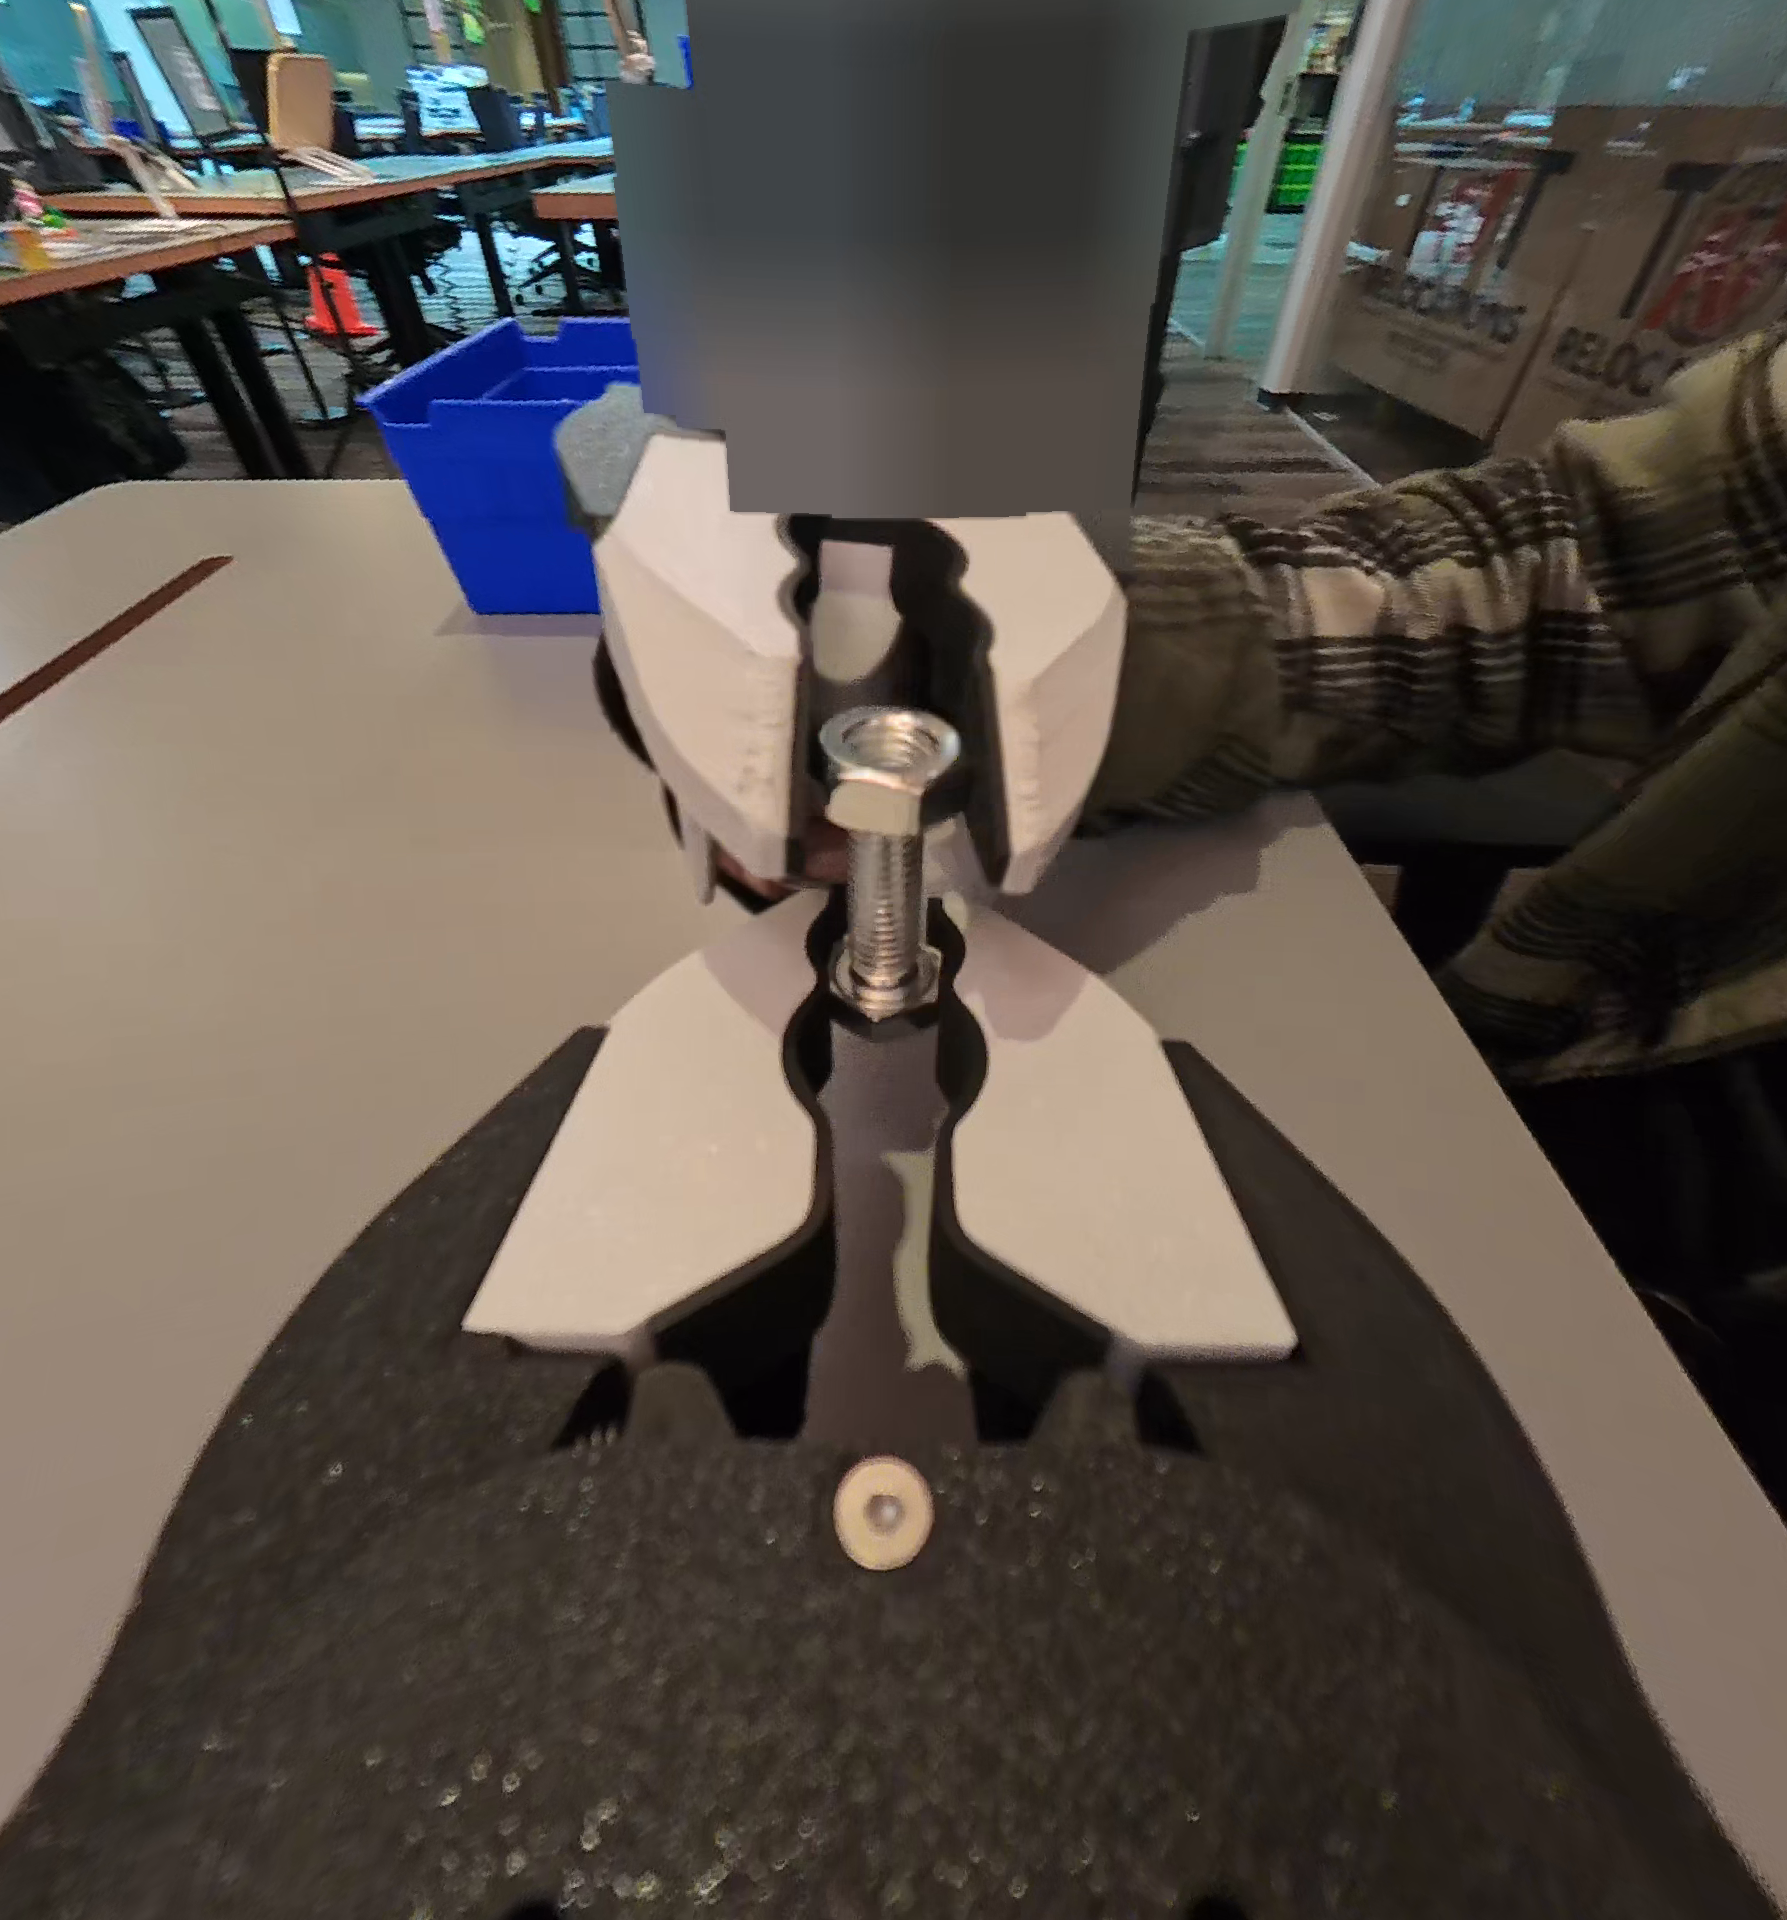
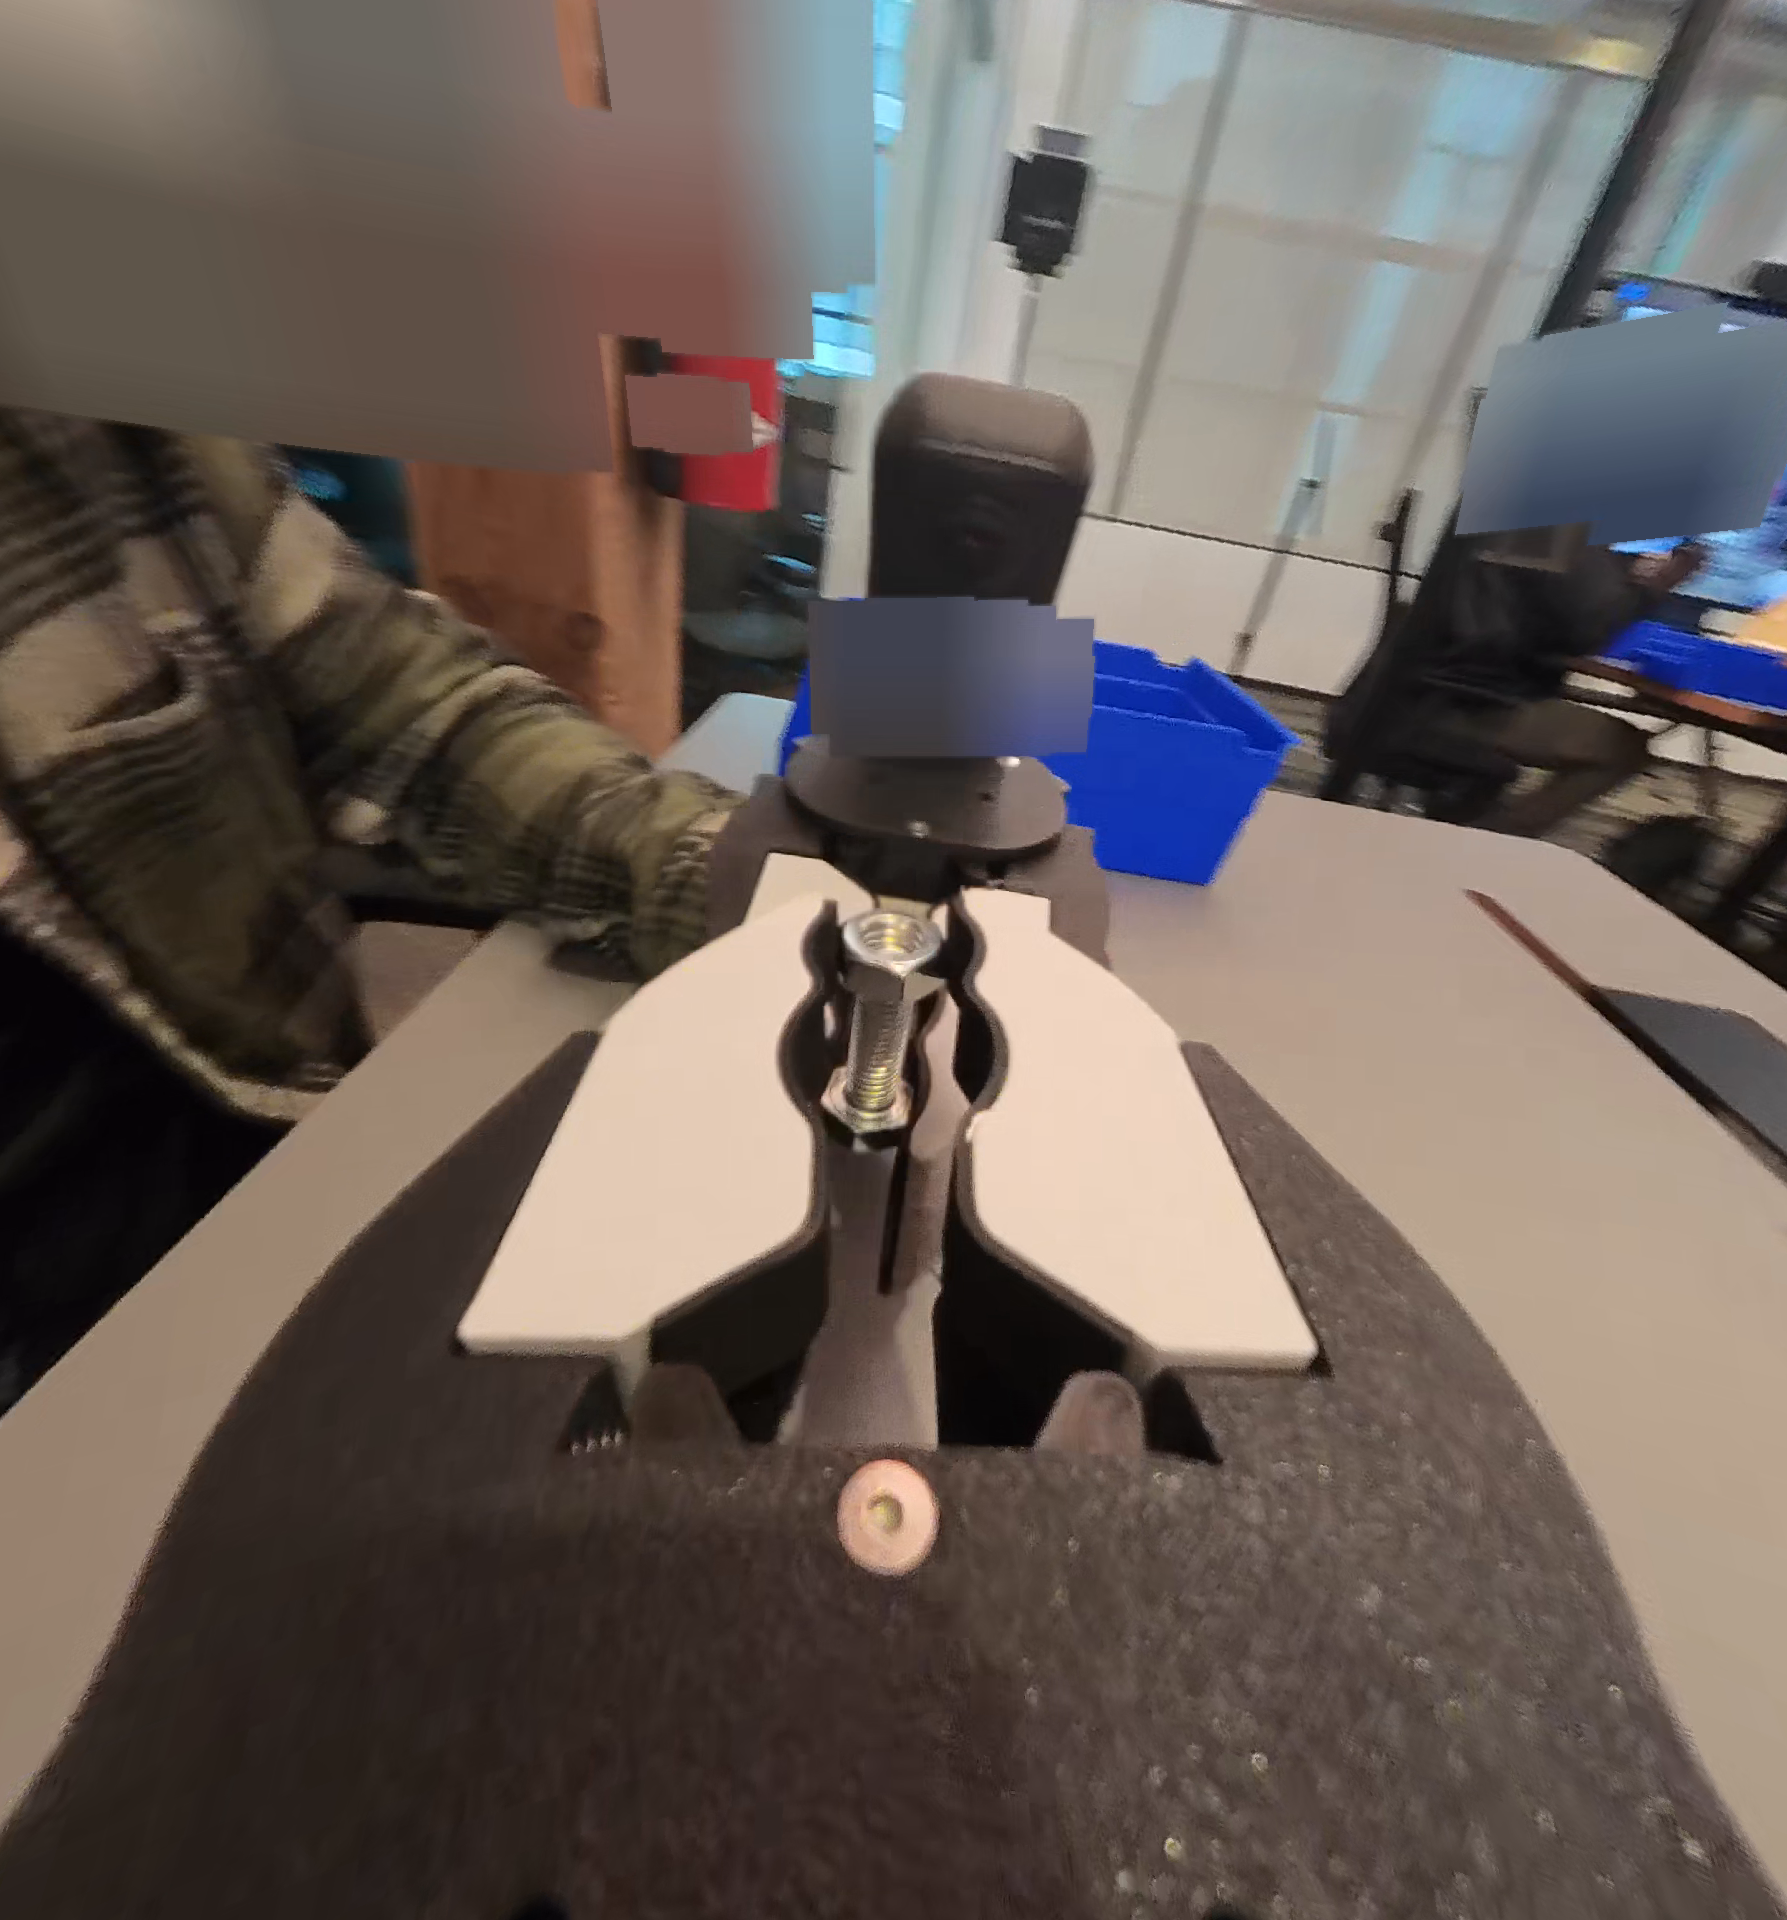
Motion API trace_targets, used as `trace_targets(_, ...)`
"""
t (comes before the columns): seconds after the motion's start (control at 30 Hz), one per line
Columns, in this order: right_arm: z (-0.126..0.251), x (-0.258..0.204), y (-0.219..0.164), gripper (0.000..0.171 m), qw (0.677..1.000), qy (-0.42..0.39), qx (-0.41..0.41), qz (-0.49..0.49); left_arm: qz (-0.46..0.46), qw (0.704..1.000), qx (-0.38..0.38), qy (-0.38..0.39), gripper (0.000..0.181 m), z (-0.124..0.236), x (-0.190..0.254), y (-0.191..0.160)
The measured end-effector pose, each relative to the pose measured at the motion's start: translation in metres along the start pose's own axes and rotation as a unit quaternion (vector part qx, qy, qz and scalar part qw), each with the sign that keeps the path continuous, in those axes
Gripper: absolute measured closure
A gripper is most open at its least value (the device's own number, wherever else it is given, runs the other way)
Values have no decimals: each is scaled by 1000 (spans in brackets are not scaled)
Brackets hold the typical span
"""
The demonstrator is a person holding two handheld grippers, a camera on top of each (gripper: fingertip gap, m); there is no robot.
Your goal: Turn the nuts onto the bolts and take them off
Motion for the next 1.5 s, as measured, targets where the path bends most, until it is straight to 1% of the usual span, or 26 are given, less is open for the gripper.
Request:
trace_targets(0.07, 1, -3, -2, 152, 999, 41, 3, -5, -4, 1000, -6, -14, 166, -2, 4, -1)
trace_targets(0.17, 2, -1, -4, 152, 998, 60, 6, -5, -4, 1000, -11, -17, 166, -3, 4, -3)
trace_targets(0.27, 1, 0, -5, 151, 998, 58, 4, -6, 0, 1000, -11, -12, 167, -3, 3, -4)
trace_targets(0.37, 0, 3, -8, 141, 999, 43, -4, -9, 0, 1000, -10, -9, 167, -3, 2, -3)
trace_targets(0.47, 1, 6, -6, 139, 999, 33, 1, -13, 0, 1000, -10, -5, 166, -4, 1, -3)
trace_targets(0.57, 5, 10, 0, 119, 1000, 6, 9, -29, 4, 1000, -8, 4, 167, -2, -1, -3)
trace_targets(0.67, 12, 15, 9, 107, 997, -61, 23, -34, 14, 1000, -5, 22, 166, 0, -6, -3)
trace_targets(0.73, 14, 17, 11, 104, 994, -107, 10, -9, 20, 999, 1, 30, 166, 2, -9, -2)
trace_targets(0.8, 15, 20, 10, 103, 990, -143, -9, 14, 20, 999, 5, 29, 166, 2, -9, -1)
trace_targets(0.87, 16, 23, 9, 105, 988, -155, -17, 18, 13, 999, 4, 32, 166, 2, -8, -1)
trace_targets(0.97, 17, 25, 9, 103, 989, -149, -17, 0, 6, 999, 3, 36, 166, 2, -7, 0)
trace_targets(1.03, 18, 24, 10, 105, 989, -144, -16, 5, 6, 999, 7, 36, 166, 2, -8, 1)
trace_targets(1.23, 17, 22, 12, 105, 991, -133, -15, 15, 2, 999, 11, 34, 166, 4, -7, 3)
trace_targets(1.3, 18, 22, 14, 105, 991, -133, -4, 13, 3, 999, 11, 34, 166, 3, -7, 2)
trace_targets(1.5, 21, 23, 14, 108, 991, -135, -9, 15, 1, 999, 12, 32, 166, 3, -6, 3)
Point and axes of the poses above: each gripper's, where its closed fingertips meet, z back along the fingers, y out of its top, x = y × z across the jaws, the point moved 4 cm from there along z, back along the fingers, and after that the axes turned 3 degrees about -z, right-handed, at the moved point
